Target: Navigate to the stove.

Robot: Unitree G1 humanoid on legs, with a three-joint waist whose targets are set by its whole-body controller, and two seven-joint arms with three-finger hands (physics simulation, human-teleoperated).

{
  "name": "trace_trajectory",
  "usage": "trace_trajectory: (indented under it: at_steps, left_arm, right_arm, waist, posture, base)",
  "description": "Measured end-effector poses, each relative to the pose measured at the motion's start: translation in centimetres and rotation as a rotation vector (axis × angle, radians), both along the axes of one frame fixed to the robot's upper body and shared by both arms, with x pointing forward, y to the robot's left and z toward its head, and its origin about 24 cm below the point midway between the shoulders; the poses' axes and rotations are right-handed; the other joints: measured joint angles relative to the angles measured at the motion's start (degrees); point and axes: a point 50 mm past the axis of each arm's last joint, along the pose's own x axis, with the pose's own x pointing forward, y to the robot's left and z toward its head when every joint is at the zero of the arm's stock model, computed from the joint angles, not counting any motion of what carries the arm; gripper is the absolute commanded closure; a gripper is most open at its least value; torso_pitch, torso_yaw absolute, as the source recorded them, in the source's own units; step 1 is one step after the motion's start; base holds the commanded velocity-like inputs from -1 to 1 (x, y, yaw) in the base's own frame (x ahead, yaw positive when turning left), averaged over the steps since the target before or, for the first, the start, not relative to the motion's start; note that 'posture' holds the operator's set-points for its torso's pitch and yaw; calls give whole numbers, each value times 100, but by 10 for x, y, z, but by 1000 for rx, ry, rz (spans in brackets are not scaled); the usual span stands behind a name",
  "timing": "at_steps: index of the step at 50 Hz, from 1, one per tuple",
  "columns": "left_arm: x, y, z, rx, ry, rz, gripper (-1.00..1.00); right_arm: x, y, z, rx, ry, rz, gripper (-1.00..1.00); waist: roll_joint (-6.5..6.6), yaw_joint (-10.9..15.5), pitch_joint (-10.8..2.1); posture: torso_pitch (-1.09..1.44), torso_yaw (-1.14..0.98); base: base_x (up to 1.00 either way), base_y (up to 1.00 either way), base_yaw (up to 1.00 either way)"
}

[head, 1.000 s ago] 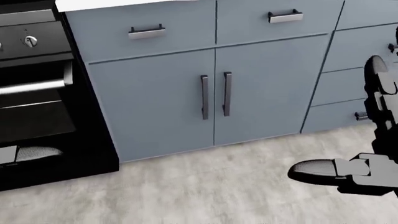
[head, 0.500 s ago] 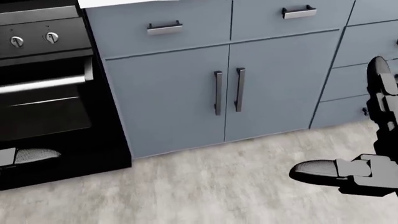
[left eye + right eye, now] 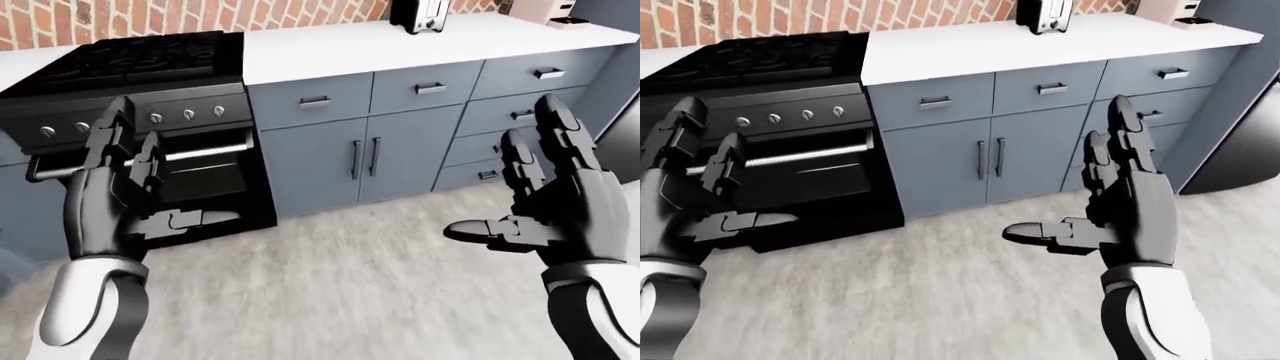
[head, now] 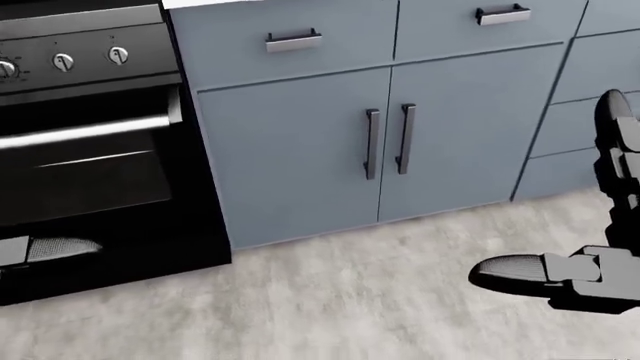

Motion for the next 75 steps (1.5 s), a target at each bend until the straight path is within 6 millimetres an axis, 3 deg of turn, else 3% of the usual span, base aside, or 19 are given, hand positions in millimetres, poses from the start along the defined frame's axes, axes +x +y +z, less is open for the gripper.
trace_trajectory:
  at_steps: [4, 12, 15, 18, 22, 25, 27, 30, 38, 40, 44, 48, 51, 55, 63, 66, 69, 72, 75]
  left_arm:
    - [1, 6, -8, -11, 45, 35, -100]
    - [0, 4, -3, -2, 12, 23, -100]
    - [1, 1, -7, -12, 30, 0, -100]
    - [2, 0, -8, -12, 45, -10, -100]
    - [1, 0, -3, -6, 11, 0, -100]
    - [0, 0, -2, -3, 3, -1, -100]
    - [1, 4, -6, -8, 25, 18, -100]
    - [1, 6, -7, -10, 44, 36, -100]
    - [0, 2, -1, 0, 11, 16, -100]
    - [1, -1, -4, -7, 23, 0, -100]
    - [3, -2, -7, -9, 45, -15, -100]
    - [0, -1, -2, -1, 10, -7, -100]
    - [0, 0, -1, 1, 4, -4, -100]
    - [1, 6, -7, -9, 44, 34, -100]
    - [0, 4, -3, -1, 13, 19, -100]
    - [0, 0, -6, -11, 33, -2, -100]
    - [2, 0, -7, -9, 44, -12, -100]
    - [0, 0, -2, -4, 16, -4, -100]
    - [0, -1, 0, -1, 2, -8, -100]
  right_arm:
    - [1, 4, -5, 7, 32, 31, -100]
    - [-1, 3, 1, -2, -13, 18, -100]
    - [0, -1, -4, 3, 14, -3, -100]
    - [2, -2, -6, 4, 35, -17, -100]
    - [0, -1, -1, -3, 1, -10, -100]
    - [-1, -1, 1, -4, -6, -7, -100]
    - [0, 3, -2, 6, 11, 16, -100]
    - [1, 3, -4, 5, 29, 28, -100]
    - [-1, 3, 3, -4, -12, 22, -100]
    - [1, 0, 0, 0, 8, 5, -100]
    - [2, -2, -4, 3, 30, -15, -100]
    - [1, -1, -2, -2, 7, -9, -100]
    - [1, 0, -2, 2, 4, -3, -100]
    - [2, 4, -7, 8, 35, 30, -100]
    - [-1, 3, 1, -2, -11, 16, -100]
    - [0, -1, -3, 3, 15, -7, -100]
    - [1, -3, -4, 5, 31, -20, -100]
    - [0, -1, -1, -3, 5, -12, -100]
    - [0, -1, -1, -3, 2, -8, -100]
  waist:
    - [-136, 54, 55]
    - [-708, 24, 27]
    - [-640, -44, 61]
    - [-636, -8, -13]
    - [-335, -9, 49]
    - [27, -16, -5]
    - [-65, 44, 63]
    - [-154, 52, 28]
    - [-742, 29, 12]
    - [-647, -46, 37]
    - [-633, -8, -26]
    - [-299, -15, 61]
    - [-9, 3, -2]
    - [-135, 58, 48]
    - [-716, 27, 25]
    - [-649, -44, 60]
    - [-633, -9, -14]
    - [-423, 1, 32]
    - [-102, -32, 40]
  posture:
    - [0, 0]
    - [0, 0]
    - [0, 0]
    - [0, 0]
    - [0, 0]
    - [0, 0]
    - [0, 0]
    - [0, 0]
    - [0, 0]
    - [0, 0]
    - [0, 0]
    - [0, 0]
    - [0, 0]
    - [0, 0]
    - [0, 0]
    - [0, 0]
    - [0, 0]
    - [0, 0]
    - [0, 0]
  base:
    - [0, 21, 0]
    - [0, 21, 0]
    - [0, 21, 0]
    - [0, 21, 0]
    - [0, 21, 0]
    - [0, 21, 0]
    - [0, 21, 0]
    - [0, 21, 0]
    - [0, 21, 0]
    - [0, 21, 0]
    - [0, 21, 0]
    - [0, 21, 0]
    - [0, 21, 0]
    - [0, 21, 0]
    - [0, 21, 0]
    - [0, 21, 0]
    - [0, 21, 0]
    - [0, 21, 0]
    - [0, 21, 0]
